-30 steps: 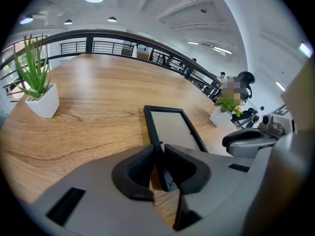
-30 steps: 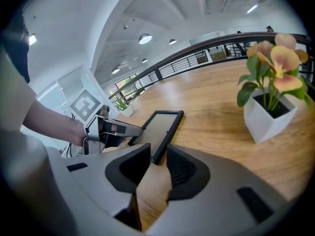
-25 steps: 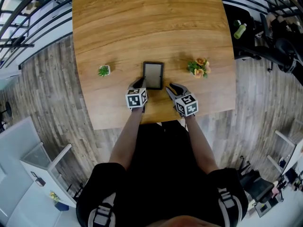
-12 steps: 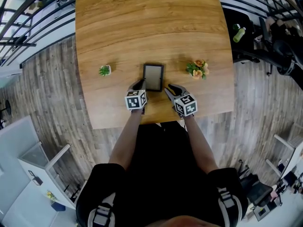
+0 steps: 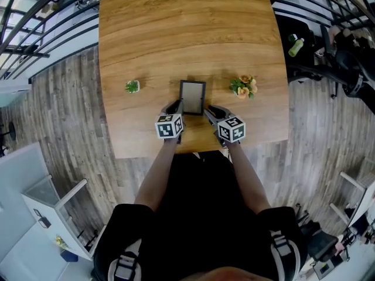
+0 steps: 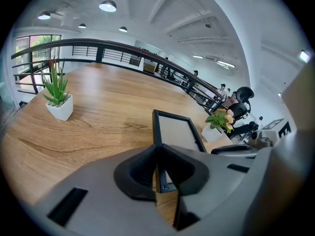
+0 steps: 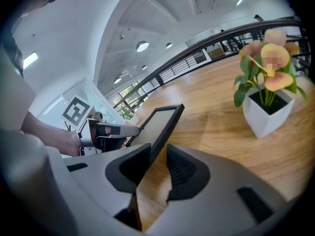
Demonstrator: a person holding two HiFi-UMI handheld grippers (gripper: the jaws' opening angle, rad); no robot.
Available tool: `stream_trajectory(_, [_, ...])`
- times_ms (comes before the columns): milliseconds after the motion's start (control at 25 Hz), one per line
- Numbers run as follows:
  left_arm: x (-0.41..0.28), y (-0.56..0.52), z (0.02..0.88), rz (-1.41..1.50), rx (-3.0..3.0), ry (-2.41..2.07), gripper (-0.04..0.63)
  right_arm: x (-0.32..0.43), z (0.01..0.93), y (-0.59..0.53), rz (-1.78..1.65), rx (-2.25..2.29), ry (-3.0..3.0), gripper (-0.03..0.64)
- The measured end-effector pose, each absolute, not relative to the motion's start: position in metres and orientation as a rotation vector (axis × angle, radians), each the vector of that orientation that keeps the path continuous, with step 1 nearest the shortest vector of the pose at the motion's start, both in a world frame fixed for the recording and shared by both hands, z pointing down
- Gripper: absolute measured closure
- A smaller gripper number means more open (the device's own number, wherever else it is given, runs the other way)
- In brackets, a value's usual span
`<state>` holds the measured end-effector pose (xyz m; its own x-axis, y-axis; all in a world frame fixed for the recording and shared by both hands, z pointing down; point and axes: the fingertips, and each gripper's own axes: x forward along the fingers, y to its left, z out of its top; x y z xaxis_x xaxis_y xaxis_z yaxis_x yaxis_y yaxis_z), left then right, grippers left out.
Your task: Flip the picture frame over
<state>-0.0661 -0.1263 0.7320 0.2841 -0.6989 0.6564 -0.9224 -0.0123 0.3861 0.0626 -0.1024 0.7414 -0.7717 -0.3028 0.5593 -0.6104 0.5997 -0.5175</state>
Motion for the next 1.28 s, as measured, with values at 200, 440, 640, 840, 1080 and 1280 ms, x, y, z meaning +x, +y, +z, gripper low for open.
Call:
stream_trajectory(200, [-0.067, -0.121, 0.725, 0.376, 1.788, -1.476, 0.537, 0.057, 0.739, -0.101, 1.069, 0.696, -2.424, 0.505])
stream_trajectory(440, [-0.064, -0.123, 0.715, 0.37, 1.813, -1.491, 0.537, 0.06, 0.74, -0.098, 1.142, 0.678, -2.431, 0.505])
stream_trajectory(640, [-0.065, -0.122, 0.703, 0.365, 1.835, -1.511, 0.535, 0.06, 0.735, -0.099, 1.226, 0.655, -2.45, 0.502])
stream_trajectory(840, [-0.068, -0.115, 0.694, 0.363, 1.839, -1.53, 0.537, 0.053, 0.721, -0.097, 1.325, 0.622, -2.504, 0.499])
stream_trajectory(1080, [-0.063, -0.109, 0.686, 0.358, 1.868, -1.536, 0.536, 0.048, 0.71, -0.098, 1.586, 0.6, -2.52, 0.479])
stream_trajectory(1280, [-0.055, -0.104, 0.68, 0.351, 1.886, -1.532, 0.537, 0.058, 0.713, -0.094, 1.637, 0.605, -2.497, 0.476])
